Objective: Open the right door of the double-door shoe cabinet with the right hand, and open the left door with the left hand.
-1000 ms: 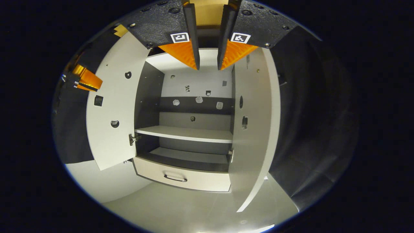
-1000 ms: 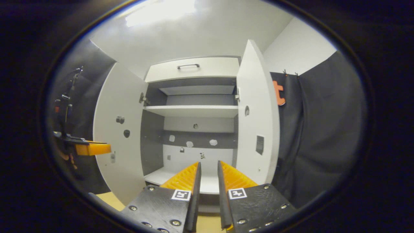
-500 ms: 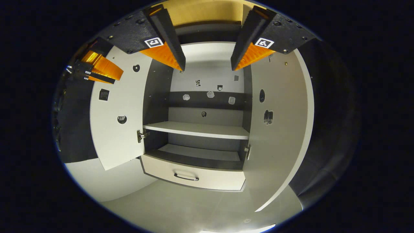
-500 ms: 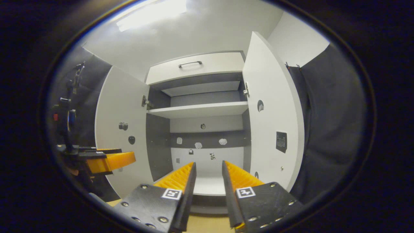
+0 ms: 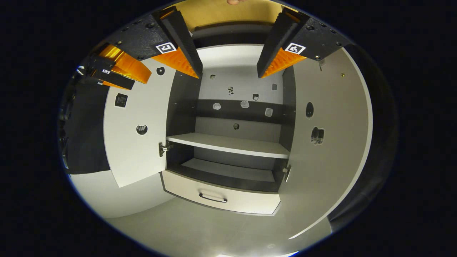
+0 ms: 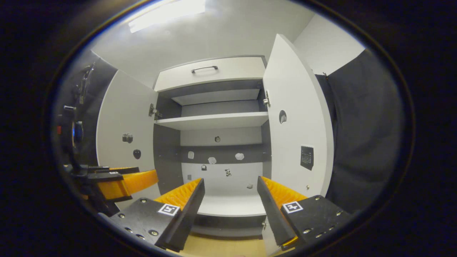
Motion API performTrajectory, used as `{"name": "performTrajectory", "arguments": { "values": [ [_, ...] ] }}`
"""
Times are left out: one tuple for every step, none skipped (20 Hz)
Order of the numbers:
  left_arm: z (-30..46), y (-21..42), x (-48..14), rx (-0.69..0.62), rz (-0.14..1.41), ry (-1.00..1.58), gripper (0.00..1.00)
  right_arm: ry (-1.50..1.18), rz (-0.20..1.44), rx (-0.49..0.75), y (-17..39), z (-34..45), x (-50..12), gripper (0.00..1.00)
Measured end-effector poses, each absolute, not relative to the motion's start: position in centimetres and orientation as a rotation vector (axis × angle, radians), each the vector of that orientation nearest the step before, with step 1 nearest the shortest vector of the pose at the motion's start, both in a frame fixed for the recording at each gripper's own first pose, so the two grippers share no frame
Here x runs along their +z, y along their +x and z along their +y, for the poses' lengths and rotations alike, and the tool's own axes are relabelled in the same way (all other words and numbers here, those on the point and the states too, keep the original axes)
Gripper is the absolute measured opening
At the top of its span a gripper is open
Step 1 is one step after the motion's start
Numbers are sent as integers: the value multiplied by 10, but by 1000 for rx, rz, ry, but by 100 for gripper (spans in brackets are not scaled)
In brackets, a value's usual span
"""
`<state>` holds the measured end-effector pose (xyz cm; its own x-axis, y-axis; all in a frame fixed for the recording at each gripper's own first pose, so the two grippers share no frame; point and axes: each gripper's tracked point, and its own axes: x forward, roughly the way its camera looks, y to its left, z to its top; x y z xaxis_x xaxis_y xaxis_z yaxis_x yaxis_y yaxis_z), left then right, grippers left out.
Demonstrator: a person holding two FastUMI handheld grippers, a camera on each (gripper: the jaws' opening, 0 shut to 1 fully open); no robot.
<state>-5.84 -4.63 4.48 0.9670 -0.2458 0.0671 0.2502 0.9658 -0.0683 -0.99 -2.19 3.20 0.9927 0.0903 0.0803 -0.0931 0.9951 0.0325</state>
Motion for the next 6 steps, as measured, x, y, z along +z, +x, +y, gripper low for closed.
{"name": "performTrajectory", "arguments": {
  "values": [
    [-48, -57, 45, -258, -57, -74, 94, 38, -77, 90, -9, -21, 32, 89],
    [-49, -57, 44, -262, -58, -69, 94, 40, -77, 89, -10, -20, 32, 89],
    [-50, -55, 45, -264, -58, -63, 94, 41, -77, 87, -10, -19, 32, 89],
    [-52, -54, 45, -268, -59, -58, 95, 42, -75, 82, -8, -19, 31, 89],
    [-52, -53, 45, -273, -59, -52, 96, 44, -74, 75, -9, -19, 31, 89],
    [-53, -53, 46, -281, -61, -46, 96, 47, -75, 69, -9, -18, 31, 89]
  ]
}}
